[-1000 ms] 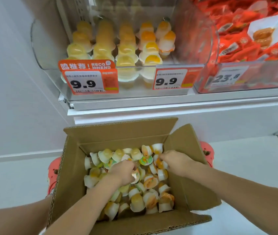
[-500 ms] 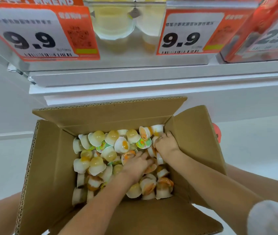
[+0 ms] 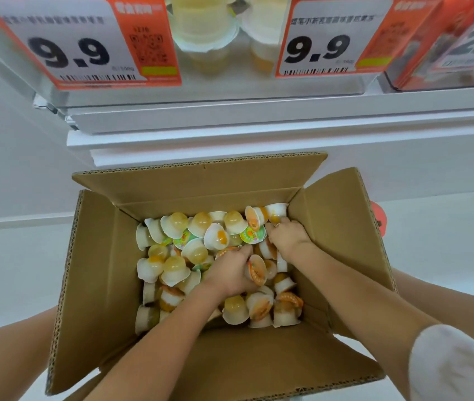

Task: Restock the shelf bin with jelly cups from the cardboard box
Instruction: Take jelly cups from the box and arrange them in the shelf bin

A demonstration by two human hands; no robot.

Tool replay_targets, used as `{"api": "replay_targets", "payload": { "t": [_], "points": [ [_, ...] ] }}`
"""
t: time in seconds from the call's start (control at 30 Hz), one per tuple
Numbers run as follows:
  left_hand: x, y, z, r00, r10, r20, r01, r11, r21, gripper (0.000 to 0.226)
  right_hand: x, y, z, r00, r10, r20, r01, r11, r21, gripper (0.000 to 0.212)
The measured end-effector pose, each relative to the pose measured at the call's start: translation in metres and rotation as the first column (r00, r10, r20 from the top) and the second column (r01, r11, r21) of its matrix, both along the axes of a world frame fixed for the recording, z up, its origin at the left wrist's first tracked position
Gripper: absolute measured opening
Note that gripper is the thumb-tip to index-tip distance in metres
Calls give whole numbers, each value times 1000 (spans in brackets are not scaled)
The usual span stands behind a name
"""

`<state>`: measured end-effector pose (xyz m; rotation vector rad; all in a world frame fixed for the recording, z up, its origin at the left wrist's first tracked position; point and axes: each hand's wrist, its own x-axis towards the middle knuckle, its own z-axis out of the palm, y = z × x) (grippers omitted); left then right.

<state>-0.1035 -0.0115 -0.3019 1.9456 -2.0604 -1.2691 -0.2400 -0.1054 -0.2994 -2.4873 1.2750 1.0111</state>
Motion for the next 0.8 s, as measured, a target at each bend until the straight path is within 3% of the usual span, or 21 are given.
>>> {"api": "replay_targets", "payload": {
  "t": [0.1, 0.17, 0.23, 0.27, 0.33, 0.4, 0.5, 0.57, 0.63, 0.7, 0.8],
  "points": [
    [11, 4, 17, 995, 90, -32, -89, 996, 17, 48, -2, 8, 8, 1000, 14, -18, -14, 1000, -9, 50],
    [19, 6, 32, 985, 157, -76, -158, 987, -5, 45, -4, 15, 18, 1000, -14, 13, 14, 1000, 3, 40],
    [27, 7, 52, 972, 204, -118, -209, 977, -39, 43, -6, 18, 43, 968, -185, 172, 174, 982, 78, 27],
    [31, 7, 65, 968, 210, -135, -218, 975, -50, 41, -9, 18, 60, 907, -308, 286, 275, 950, 150, 27],
    [37, 4, 99, 966, 200, -162, -211, 976, -49, 36, -16, 15, 102, 702, -535, 470, 418, 844, 336, 29],
    [42, 0, 143, 974, 163, -156, -177, 981, -76, 45, -21, 13, 149, 435, -702, 564, 452, 712, 537, 22],
    [48, -3, 218, 985, 110, -130, -138, 965, -225, 57, -28, 14, 216, 17, -910, 415, 286, 402, 870, 21],
    [50, -1, 261, 966, 157, -205, -212, 936, -281, 62, -28, 19, 256, -162, -943, 292, 132, 273, 953, 19],
    [52, 1, 294, 931, 208, -300, -305, 896, -323, 62, -25, 26, 289, -203, -926, 318, 60, 313, 948, 17],
    [50, 5, 315, 880, 234, -413, -385, 861, -332, 57, -20, 33, 313, -217, -865, 453, 33, 457, 889, 17],
    [44, 9, 328, 760, 196, -619, -459, 836, -300, 31, -11, 44, 332, -298, -711, 637, 17, 663, 748, 38]
  ]
}}
